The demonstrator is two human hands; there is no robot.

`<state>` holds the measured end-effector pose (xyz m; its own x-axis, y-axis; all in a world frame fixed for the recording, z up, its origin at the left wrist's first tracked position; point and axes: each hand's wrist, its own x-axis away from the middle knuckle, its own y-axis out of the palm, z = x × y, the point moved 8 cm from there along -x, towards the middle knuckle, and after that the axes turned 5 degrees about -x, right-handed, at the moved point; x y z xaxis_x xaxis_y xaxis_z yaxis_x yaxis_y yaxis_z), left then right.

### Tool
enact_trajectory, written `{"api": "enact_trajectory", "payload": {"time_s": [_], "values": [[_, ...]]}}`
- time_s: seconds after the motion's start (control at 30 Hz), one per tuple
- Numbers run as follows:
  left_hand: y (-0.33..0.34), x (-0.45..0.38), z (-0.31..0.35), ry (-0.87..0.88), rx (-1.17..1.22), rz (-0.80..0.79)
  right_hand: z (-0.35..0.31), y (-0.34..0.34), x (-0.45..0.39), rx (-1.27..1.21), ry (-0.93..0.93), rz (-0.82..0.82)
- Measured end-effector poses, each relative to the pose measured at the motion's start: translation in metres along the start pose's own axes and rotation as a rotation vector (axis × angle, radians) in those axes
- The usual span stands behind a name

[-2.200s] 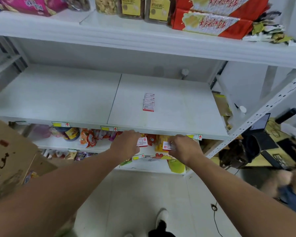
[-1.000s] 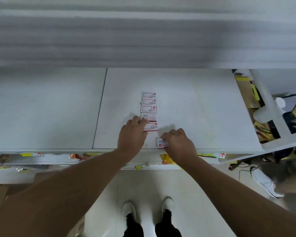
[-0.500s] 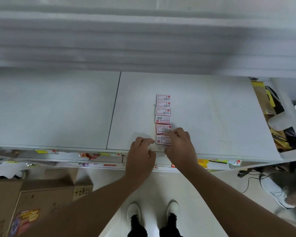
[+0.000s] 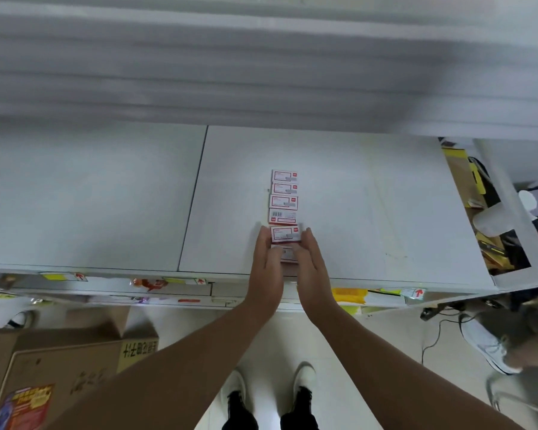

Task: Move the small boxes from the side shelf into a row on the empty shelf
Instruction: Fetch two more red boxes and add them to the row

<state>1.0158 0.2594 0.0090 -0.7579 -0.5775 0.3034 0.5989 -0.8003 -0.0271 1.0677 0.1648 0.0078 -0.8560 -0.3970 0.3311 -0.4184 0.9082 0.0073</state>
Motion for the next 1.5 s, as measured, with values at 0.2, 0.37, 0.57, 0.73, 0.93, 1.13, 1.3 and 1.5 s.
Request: {"api": "enact_trajectory", "payload": {"time_s": [0.2,0.37,0.57,0.73,0.93,1.13,1.3,1.5], "values": [[0.0,-0.005,0.01,-0.084,0.082,0.043,-0.003,0.008,-0.01,-0.076,-0.02,0.026],[0.003,-0.019,0.016,-0.101,0.147,0.071,-0.008,0.009,-0.025,-0.104,-0.03,0.07],[0.006,-0.037,0.018,-0.094,0.127,0.064,-0.012,0.012,-0.05,-0.075,-0.007,0.058],[0.007,-0.061,0.016,-0.117,0.129,0.076,-0.019,0.012,-0.07,-0.048,-0.002,0.058],[0.002,-0.074,0.007,-0.189,0.174,0.064,-0.028,0.012,-0.073,-0.047,0.004,0.044],[-0.029,-0.045,0.035,-0.201,-0.185,0.116,-0.033,-0.012,-0.049,0.072,0.026,0.067],[-0.053,-0.025,0.037,-0.127,-0.539,0.001,-0.049,-0.033,-0.026,0.35,-0.004,-0.029],[-0.056,0.008,0.06,0.005,-1.012,-0.179,-0.07,-0.052,-0.01,0.743,-0.045,-0.214]]}}
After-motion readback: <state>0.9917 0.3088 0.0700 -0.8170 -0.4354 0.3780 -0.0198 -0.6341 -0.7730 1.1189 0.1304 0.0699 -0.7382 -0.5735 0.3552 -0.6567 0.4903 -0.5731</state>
